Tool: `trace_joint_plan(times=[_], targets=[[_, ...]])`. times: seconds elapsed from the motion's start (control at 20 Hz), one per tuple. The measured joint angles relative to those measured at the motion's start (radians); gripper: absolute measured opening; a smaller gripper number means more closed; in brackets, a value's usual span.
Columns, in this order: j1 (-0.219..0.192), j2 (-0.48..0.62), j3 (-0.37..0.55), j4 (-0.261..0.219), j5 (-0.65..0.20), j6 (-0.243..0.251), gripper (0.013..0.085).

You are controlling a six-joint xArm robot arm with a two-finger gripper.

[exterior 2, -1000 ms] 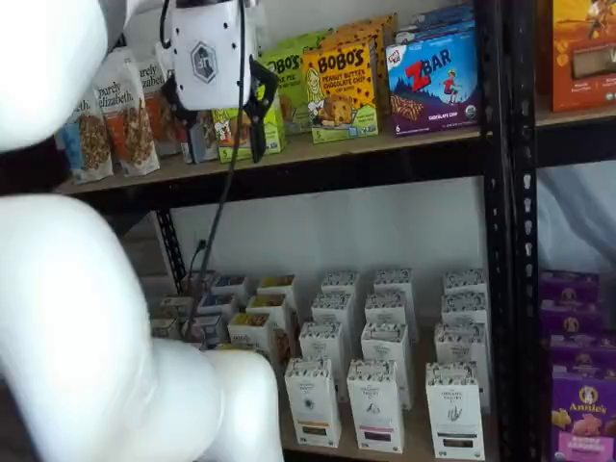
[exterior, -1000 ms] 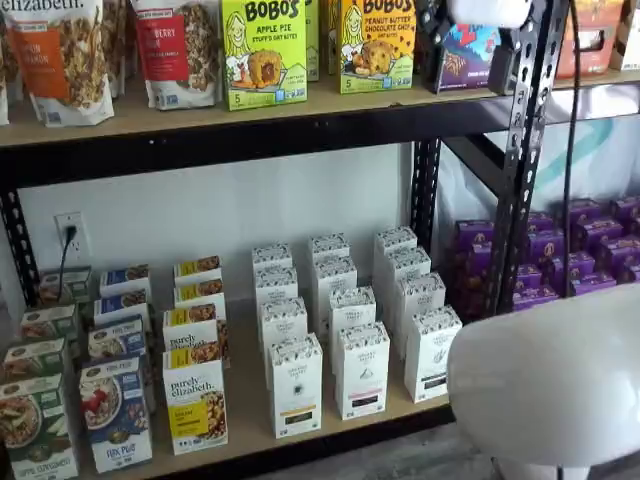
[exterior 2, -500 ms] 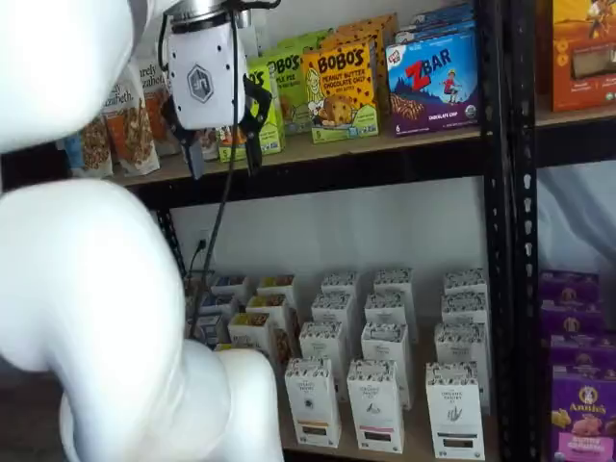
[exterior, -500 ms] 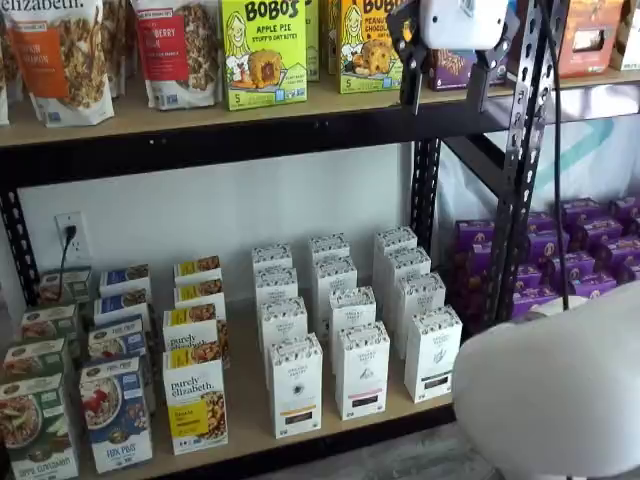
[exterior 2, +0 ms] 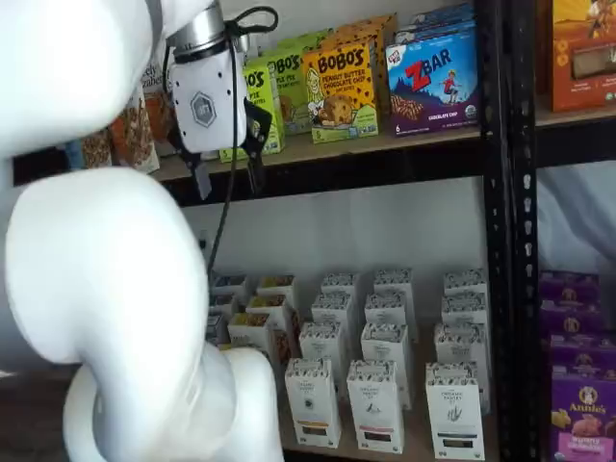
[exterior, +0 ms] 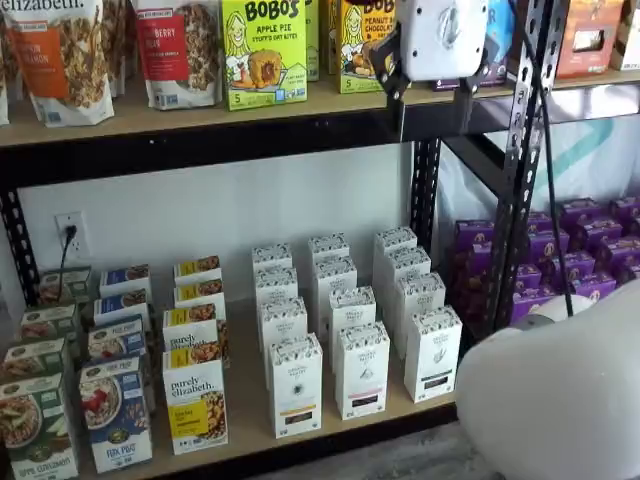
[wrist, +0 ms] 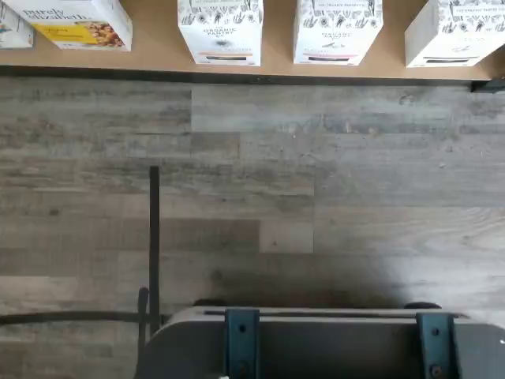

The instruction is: Pick up the white box with a yellow strip in the middle, on the bottom shelf, the fourth box from the left

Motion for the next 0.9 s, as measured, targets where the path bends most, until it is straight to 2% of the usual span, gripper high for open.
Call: trace_joint_plan(times=[0.5,0.6,0.9], targets=[[0.021,0.04,0.111,-0.014,-0.135,0.02,0.085],[0.027,0.042,0.141,-0.023,-0.18,0.027,0.085],[0.033,0.053,0.236,-0.005,-0.344,0.031,0.085]])
